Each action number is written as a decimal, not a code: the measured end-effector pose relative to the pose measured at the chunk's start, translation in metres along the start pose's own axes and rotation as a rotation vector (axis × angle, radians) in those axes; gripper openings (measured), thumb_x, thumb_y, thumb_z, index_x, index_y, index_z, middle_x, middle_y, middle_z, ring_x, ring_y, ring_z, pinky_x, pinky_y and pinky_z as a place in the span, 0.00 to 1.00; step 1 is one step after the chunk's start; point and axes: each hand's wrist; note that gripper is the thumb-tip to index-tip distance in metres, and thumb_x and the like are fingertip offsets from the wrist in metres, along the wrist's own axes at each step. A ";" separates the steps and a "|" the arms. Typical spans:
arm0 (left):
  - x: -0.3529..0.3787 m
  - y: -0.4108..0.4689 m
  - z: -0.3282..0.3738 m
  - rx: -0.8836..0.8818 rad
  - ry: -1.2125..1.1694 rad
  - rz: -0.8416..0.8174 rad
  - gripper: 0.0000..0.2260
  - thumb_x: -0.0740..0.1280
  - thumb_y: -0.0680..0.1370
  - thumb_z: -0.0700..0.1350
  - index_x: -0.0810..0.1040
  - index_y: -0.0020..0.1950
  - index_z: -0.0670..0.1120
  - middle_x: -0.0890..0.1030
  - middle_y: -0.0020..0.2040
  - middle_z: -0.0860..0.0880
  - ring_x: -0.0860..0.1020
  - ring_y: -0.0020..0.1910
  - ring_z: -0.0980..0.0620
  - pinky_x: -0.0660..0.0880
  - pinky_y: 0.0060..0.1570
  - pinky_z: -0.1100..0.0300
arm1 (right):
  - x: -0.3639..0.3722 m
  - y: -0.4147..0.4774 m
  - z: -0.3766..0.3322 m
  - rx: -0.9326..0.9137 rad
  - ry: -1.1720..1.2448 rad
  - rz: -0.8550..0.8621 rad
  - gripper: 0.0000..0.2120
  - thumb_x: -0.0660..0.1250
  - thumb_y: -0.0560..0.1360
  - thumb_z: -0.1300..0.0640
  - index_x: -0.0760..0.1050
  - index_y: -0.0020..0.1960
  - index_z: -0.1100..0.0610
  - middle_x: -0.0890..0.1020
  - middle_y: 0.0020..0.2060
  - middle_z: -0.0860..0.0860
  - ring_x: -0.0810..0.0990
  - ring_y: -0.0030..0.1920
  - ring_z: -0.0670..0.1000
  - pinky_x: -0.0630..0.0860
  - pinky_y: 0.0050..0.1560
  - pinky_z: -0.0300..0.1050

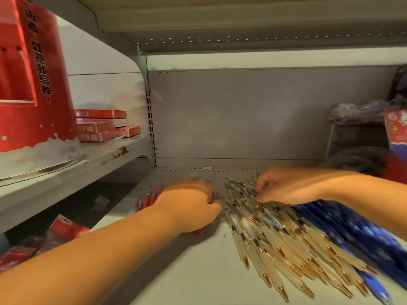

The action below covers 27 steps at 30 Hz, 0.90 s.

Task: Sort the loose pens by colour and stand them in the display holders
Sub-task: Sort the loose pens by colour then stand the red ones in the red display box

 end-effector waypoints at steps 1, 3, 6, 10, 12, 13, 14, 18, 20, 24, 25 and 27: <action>0.000 0.005 0.012 -0.008 -0.057 -0.089 0.17 0.58 0.79 0.58 0.73 0.39 0.47 0.74 0.34 0.49 0.72 0.33 0.51 0.67 0.31 0.60 | 0.001 -0.006 0.001 0.029 -0.010 -0.030 0.14 0.64 0.78 0.43 0.78 0.55 0.51 0.81 0.39 0.43 0.78 0.34 0.40 0.74 0.35 0.33; 0.003 0.015 0.037 -0.033 -0.106 -0.245 0.20 0.58 0.81 0.57 0.71 0.34 0.46 0.72 0.30 0.48 0.71 0.28 0.52 0.65 0.29 0.62 | 0.004 -0.015 0.002 0.084 -0.040 -0.071 0.17 0.64 0.77 0.41 0.76 0.58 0.52 0.81 0.32 0.45 0.76 0.25 0.40 0.72 0.26 0.32; 0.009 0.032 0.064 -0.156 -0.155 -0.391 0.22 0.53 0.82 0.61 0.72 0.38 0.46 0.76 0.30 0.48 0.74 0.20 0.54 0.70 0.24 0.65 | 0.005 -0.023 0.004 0.142 -0.066 -0.062 0.21 0.66 0.76 0.41 0.71 0.64 0.51 0.81 0.37 0.47 0.78 0.27 0.40 0.72 0.25 0.32; 0.013 0.047 0.072 -0.310 -0.353 -0.562 0.20 0.58 0.82 0.59 0.73 0.56 0.42 0.77 0.37 0.47 0.80 0.29 0.51 0.74 0.22 0.66 | 0.006 -0.029 0.006 0.174 -0.067 -0.091 0.31 0.69 0.74 0.39 0.64 0.71 0.49 0.75 0.46 0.45 0.78 0.36 0.43 0.71 0.25 0.31; 0.014 0.050 0.071 -0.342 -0.421 -0.605 0.21 0.61 0.81 0.59 0.72 0.64 0.44 0.77 0.43 0.47 0.81 0.33 0.50 0.78 0.29 0.64 | 0.008 -0.029 0.004 0.170 -0.075 -0.095 0.33 0.70 0.72 0.38 0.64 0.71 0.48 0.75 0.45 0.45 0.78 0.36 0.43 0.71 0.24 0.32; 0.016 0.051 0.069 -0.361 -0.455 -0.600 0.22 0.63 0.79 0.60 0.72 0.65 0.46 0.77 0.48 0.46 0.81 0.33 0.49 0.80 0.34 0.62 | 0.010 -0.029 0.004 0.166 -0.087 -0.093 0.32 0.70 0.72 0.38 0.64 0.70 0.48 0.75 0.45 0.46 0.78 0.35 0.44 0.71 0.23 0.32; 0.018 0.052 0.068 -0.374 -0.488 -0.592 0.22 0.64 0.78 0.60 0.72 0.66 0.47 0.78 0.52 0.46 0.81 0.35 0.48 0.82 0.38 0.59 | 0.011 -0.028 0.003 0.163 -0.098 -0.092 0.32 0.70 0.71 0.37 0.65 0.69 0.48 0.76 0.45 0.46 0.78 0.34 0.45 0.71 0.23 0.33; 0.022 0.051 0.065 -0.367 -0.670 -0.557 0.14 0.68 0.78 0.51 0.77 0.57 0.44 0.83 0.53 0.41 0.81 0.38 0.47 0.83 0.45 0.55 | 0.014 -0.026 -0.002 0.180 -0.100 -0.100 0.27 0.70 0.70 0.42 0.67 0.64 0.51 0.78 0.45 0.49 0.80 0.36 0.48 0.72 0.25 0.37; 0.022 0.048 0.065 -0.332 -0.693 -0.527 0.08 0.68 0.78 0.48 0.76 0.52 0.44 0.82 0.47 0.42 0.81 0.35 0.47 0.83 0.40 0.56 | 0.018 -0.025 -0.006 0.172 -0.132 -0.091 0.22 0.68 0.71 0.43 0.69 0.60 0.53 0.78 0.41 0.49 0.77 0.35 0.48 0.71 0.27 0.39; 0.021 0.044 0.060 -0.275 -0.692 -0.491 0.10 0.68 0.79 0.51 0.77 0.50 0.44 0.81 0.40 0.45 0.82 0.28 0.52 0.82 0.33 0.58 | 0.027 -0.019 -0.009 0.183 -0.194 -0.019 0.22 0.63 0.77 0.51 0.67 0.68 0.60 0.74 0.37 0.50 0.73 0.36 0.47 0.73 0.39 0.42; 0.019 0.043 0.058 -0.268 -0.693 -0.477 0.11 0.69 0.79 0.52 0.76 0.47 0.45 0.81 0.38 0.45 0.82 0.27 0.52 0.81 0.31 0.59 | 0.027 -0.018 -0.009 0.191 -0.190 -0.021 0.25 0.62 0.78 0.52 0.62 0.71 0.61 0.76 0.40 0.51 0.75 0.38 0.48 0.75 0.44 0.43; 0.016 0.042 0.055 -0.260 -0.670 -0.457 0.12 0.68 0.79 0.54 0.74 0.45 0.45 0.81 0.37 0.44 0.82 0.27 0.51 0.81 0.30 0.59 | 0.025 -0.020 -0.007 0.212 -0.165 -0.033 0.29 0.61 0.79 0.54 0.55 0.75 0.61 0.79 0.50 0.55 0.80 0.47 0.51 0.78 0.52 0.46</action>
Point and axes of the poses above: each hand's wrist, its own y-axis towards the middle knuckle, its own x-axis out of the palm, z = x × y
